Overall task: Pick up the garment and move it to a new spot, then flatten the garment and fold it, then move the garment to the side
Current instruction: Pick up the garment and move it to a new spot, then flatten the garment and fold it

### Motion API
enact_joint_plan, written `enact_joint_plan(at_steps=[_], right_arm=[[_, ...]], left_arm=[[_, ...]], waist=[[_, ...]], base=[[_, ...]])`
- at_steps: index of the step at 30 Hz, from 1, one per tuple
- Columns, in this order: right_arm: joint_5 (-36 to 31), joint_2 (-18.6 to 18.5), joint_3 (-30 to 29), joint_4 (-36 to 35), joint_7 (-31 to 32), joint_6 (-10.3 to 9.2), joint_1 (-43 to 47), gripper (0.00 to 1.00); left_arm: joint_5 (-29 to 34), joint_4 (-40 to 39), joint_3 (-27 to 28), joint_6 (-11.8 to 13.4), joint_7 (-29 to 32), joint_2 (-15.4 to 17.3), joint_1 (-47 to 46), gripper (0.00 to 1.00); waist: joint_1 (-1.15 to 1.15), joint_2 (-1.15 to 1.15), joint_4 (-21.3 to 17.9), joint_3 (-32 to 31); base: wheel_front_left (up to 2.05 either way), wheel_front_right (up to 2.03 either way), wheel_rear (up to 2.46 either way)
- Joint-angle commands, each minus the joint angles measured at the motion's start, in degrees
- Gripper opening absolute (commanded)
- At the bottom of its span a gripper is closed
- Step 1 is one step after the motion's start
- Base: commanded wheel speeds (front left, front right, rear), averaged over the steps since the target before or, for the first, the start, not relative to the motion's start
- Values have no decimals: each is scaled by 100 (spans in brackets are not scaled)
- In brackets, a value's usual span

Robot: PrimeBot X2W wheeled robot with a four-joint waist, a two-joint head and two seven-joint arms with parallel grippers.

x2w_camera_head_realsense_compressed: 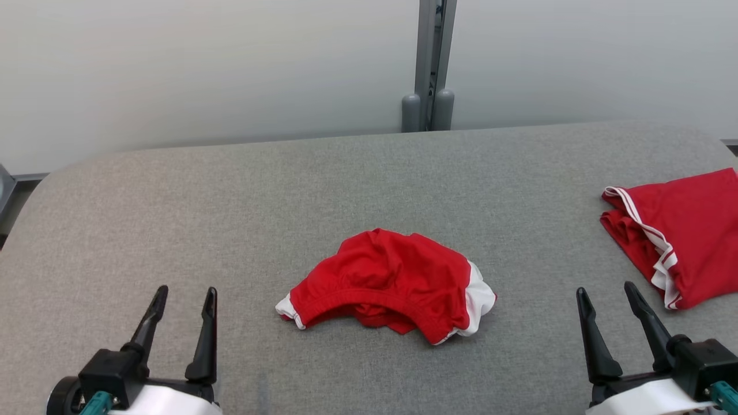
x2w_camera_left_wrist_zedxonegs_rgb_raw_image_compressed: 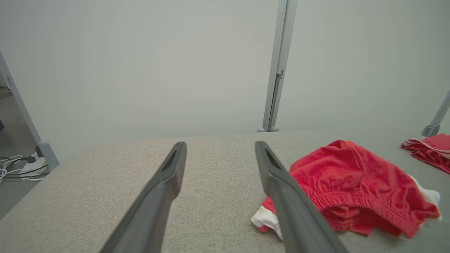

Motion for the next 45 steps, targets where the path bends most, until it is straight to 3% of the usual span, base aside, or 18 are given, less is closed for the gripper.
enact_joint_plan(at_steps=[1,28,36,45], right_arm=[[-10,-26,-27,-17,16,1,56,100],[-23,-1,-106,-308,148,1,168,100],[116,-130,770,-48,201,1,-279,100],[273,-329,2087,780,159,0,-1179,100]], left_arm=[[39,-47,3,40,12,46,55,100],[43,-637,-104,303,291,131,403,100],[89,-611,-233,255,281,57,16,100],[69,-401,-351,111,113,-78,-496,100]], waist=[[0,0,-16,-55],[0,0,41,-21],[0,0,364,363],[0,0,831,842]], base=[[0,0,0],[0,0,0],[0,0,0],[0,0,0]])
